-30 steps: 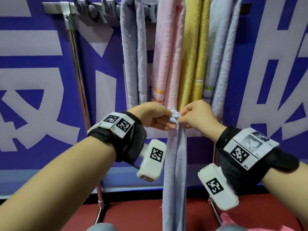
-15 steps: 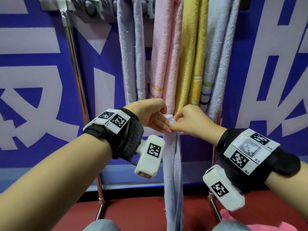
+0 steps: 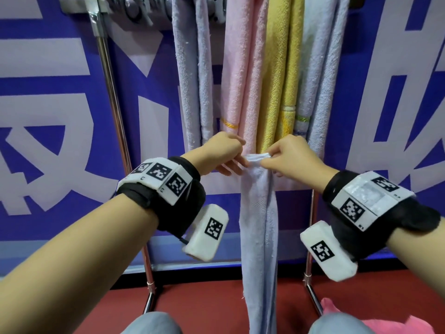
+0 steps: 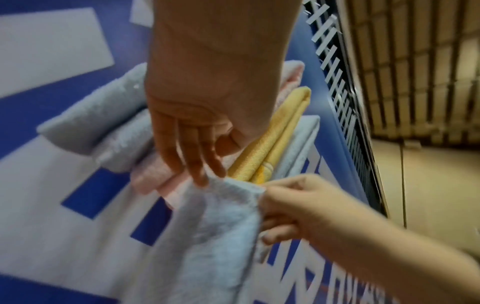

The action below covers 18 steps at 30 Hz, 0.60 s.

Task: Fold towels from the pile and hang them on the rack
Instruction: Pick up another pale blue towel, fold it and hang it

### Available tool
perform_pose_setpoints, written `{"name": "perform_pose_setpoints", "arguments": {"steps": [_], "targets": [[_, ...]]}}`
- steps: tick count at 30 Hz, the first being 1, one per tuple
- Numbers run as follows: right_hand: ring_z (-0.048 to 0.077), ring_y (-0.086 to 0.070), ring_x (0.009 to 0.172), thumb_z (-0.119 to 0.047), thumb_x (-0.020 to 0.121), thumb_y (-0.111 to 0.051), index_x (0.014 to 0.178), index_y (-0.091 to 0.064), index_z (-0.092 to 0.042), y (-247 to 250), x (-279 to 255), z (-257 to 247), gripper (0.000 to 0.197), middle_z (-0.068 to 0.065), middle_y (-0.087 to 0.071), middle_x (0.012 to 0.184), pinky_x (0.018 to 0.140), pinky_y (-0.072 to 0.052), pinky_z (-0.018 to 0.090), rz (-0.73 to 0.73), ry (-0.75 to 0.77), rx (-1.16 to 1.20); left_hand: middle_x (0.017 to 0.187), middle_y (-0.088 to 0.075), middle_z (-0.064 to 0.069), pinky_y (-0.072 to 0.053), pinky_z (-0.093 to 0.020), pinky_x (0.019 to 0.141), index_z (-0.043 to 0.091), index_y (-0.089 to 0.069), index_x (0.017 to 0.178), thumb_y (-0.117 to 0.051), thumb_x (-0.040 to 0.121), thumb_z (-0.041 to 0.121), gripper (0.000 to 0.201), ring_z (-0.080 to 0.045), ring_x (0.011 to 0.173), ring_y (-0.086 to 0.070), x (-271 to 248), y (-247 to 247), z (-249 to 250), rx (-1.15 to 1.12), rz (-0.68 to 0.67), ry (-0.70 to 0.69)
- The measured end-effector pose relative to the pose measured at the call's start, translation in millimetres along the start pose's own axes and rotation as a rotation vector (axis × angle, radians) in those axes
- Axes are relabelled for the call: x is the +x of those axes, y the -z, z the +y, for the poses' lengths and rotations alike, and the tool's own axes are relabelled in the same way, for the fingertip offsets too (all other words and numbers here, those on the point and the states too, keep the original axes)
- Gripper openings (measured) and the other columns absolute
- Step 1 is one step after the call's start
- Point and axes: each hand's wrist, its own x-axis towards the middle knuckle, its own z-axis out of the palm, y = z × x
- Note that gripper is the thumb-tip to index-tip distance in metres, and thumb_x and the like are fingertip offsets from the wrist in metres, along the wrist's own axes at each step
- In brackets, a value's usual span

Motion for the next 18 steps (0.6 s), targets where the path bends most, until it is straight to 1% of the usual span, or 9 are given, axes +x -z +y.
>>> {"name": "perform_pose_setpoints", "arguments": {"steps": [2, 4, 5, 7, 9, 11, 13, 16, 18], "targets": [[0.008, -0.049, 0.047, -0.01, 0.076, -0.061, 0.059, -0.058, 0.01, 7, 2, 1, 0.027, 0.009, -0.046, 0.051, 0.049, -0.053, 0.023, -0.003, -0.051, 0.094, 0.081, -0.062, -0.003, -0.048, -0.021, 0.055, 0.013, -0.062, 0.113, -0.043, 0.085, 0.002, 0.035, -0.014, 0.066, -0.058, 5, 2, -6, 0.216, 0.133, -0.206], [0.004, -0.05, 0.048, -0.005, 0.078, -0.059, 0.073, -0.062, 0.017, 13, 4, 2, 0.022, 0.007, -0.049, 0.053, 0.044, -0.049, 0.016, -0.029, -0.088, 0.172, 0.098, -0.053, -0.004, -0.047, -0.022, 0.067, 0.014, -0.065, 0.108, -0.053, 0.085, 0.004, 0.028, -0.014, 0.084, -0.051, 7, 4, -10, 0.422, 0.106, -0.4], [0.006, -0.053, 0.051, -0.005, 0.078, -0.058, 0.08, -0.062, 0.018, 16, 6, 3, 0.024, 0.014, -0.051, 0.057, 0.048, -0.054, 0.022, -0.037, -0.092, 0.199, 0.103, -0.051, -0.006, -0.046, -0.022, 0.075, 0.012, -0.064, 0.108, -0.055, 0.084, 0.004, 0.027, -0.014, 0.09, -0.048, 7, 5, -12, 0.507, 0.063, -0.47], [0.018, -0.057, 0.061, -0.006, 0.078, -0.055, 0.089, -0.06, 0.02, 21, 8, 4, 0.029, 0.031, -0.055, 0.069, 0.065, -0.059, 0.045, -0.053, -0.091, 0.232, 0.107, -0.053, -0.008, -0.042, -0.031, 0.089, 0.005, -0.064, 0.106, -0.058, 0.082, 0.005, 0.025, -0.015, 0.096, -0.044, 11, 6, -17, 0.646, 0.047, -0.572], [0.026, -0.058, 0.063, -0.005, 0.079, -0.054, 0.089, -0.061, 0.019, 24, 7, 2, 0.027, 0.03, -0.056, 0.069, 0.072, -0.055, 0.053, -0.061, -0.1, 0.238, 0.106, -0.055, -0.005, -0.042, -0.039, 0.091, 0.004, -0.064, 0.1, -0.06, 0.083, 0.011, 0.019, -0.014, 0.097, -0.042, 14, 8, -21, 0.711, 0.093, -0.632], [0.028, -0.058, 0.064, -0.003, 0.081, -0.054, 0.087, -0.063, 0.018, 28, 5, 1, 0.024, 0.019, -0.054, 0.068, 0.075, -0.055, 0.052, -0.071, -0.099, 0.238, 0.108, -0.056, -0.003, -0.043, -0.04, 0.088, 0.005, -0.063, 0.095, -0.058, 0.088, 0.02, 0.018, -0.016, 0.101, -0.044, 13, 10, -23, 0.791, 0.146, -0.661], [0.028, -0.058, 0.067, -0.001, 0.083, -0.053, 0.084, -0.063, 0.018, 31, 3, 0, 0.022, 0.016, -0.053, 0.068, 0.076, -0.055, 0.049, -0.085, -0.081, 0.238, 0.11, -0.055, -0.004, -0.042, -0.036, 0.085, 0.007, -0.062, 0.091, -0.055, 0.091, 0.028, 0.023, -0.02, 0.106, -0.045, 10, 14, -23, 0.933, 0.214, -0.713], [0.027, -0.06, 0.063, -0.003, 0.084, -0.053, 0.084, -0.063, 0.017, 36, 2, -1, 0.023, 0.017, -0.056, 0.067, 0.068, -0.055, 0.043, -0.1, -0.044, 0.188, 0.113, -0.052, -0.004, -0.035, -0.032, 0.082, 0.01, -0.059, 0.096, -0.046, 0.094, 0.037, 0.03, -0.022, 0.104, -0.045, 8, 23, -16, 1.103, 0.284, -0.75], [0.024, -0.055, 0.061, -0.002, 0.086, -0.052, 0.089, -0.067, 0.012, 39, 3, -1, 0.021, 0.017, -0.056, 0.068, 0.063, -0.045, 0.038, -0.099, -0.041, 0.202, 0.105, -0.049, -0.004, -0.032, -0.03, 0.077, 0.011, -0.053, 0.094, -0.042, 0.096, 0.036, 0.027, -0.021, 0.096, -0.045, 5, 28, -9, 1.074, 0.285, -0.732]]}}
